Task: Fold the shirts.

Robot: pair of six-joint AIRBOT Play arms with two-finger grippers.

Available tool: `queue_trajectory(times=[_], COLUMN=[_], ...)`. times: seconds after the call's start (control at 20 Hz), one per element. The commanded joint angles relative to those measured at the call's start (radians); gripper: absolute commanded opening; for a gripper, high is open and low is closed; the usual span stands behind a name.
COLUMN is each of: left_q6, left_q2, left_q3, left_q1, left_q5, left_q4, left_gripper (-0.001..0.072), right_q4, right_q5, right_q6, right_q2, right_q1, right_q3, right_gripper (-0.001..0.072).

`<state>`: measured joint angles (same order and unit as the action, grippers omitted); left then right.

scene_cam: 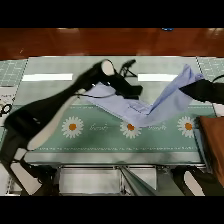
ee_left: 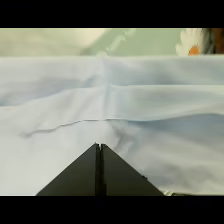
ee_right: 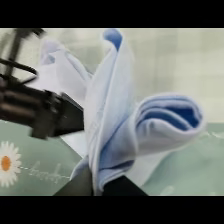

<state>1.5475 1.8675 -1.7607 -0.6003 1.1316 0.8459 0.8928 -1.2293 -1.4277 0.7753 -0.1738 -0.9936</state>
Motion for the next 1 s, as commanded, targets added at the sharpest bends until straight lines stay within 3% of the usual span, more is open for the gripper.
queue_trajectory(times=[0.0,0.2,0.4,0.55,0.8,0.85,0.9,0.95], left_q6=[-0.013,-0.051,-0.069,-0.069,-0.069,-0.069,-0.069,-0.069], left_q2=[-0.206,-0.564,-0.847,-0.949,-0.948,-0.946,-0.943,-0.938], left_q3=[0.113,0.438,0.745,0.882,0.968,0.979,0.988,0.996], left_q1=[0.169,0.357,0.496,0.549,0.55,0.55,0.55,0.55], left_q5=[0.035,-0.039,-0.1,-0.112,-0.155,-0.179,-0.204,-0.219], left_q4=[0.131,0.188,0.187,0.187,0.18,0.174,0.169,0.16], left_gripper=[0.0021,0.002,0.002,0.002,0.002,0.0021,0.002,0.0021], right_q4=[-0.09,-0.134,-0.19,-0.253,-0.353,-0.372,-0.383,-0.386], right_q5=[0.162,0.336,0.344,0.335,0.342,0.35,0.351,0.342], right_q6=[-0.008,-0.007,-0.005,-0.005,-0.005,0.001,0.009,0.018], right_q2=[0.125,0.419,0.771,0.97,1.155,1.174,1.187,1.191], right_q1=[0.153,0.383,0.509,0.56,0.613,0.621,0.631,0.632], right_q3=[-0.01,-0.154,-0.416,-0.575,-0.717,-0.733,-0.747,-0.752], right_gripper=[0.0026,0.0026,0.0026,0.0026,0.0028,0.0144,0.0415,0.0404])
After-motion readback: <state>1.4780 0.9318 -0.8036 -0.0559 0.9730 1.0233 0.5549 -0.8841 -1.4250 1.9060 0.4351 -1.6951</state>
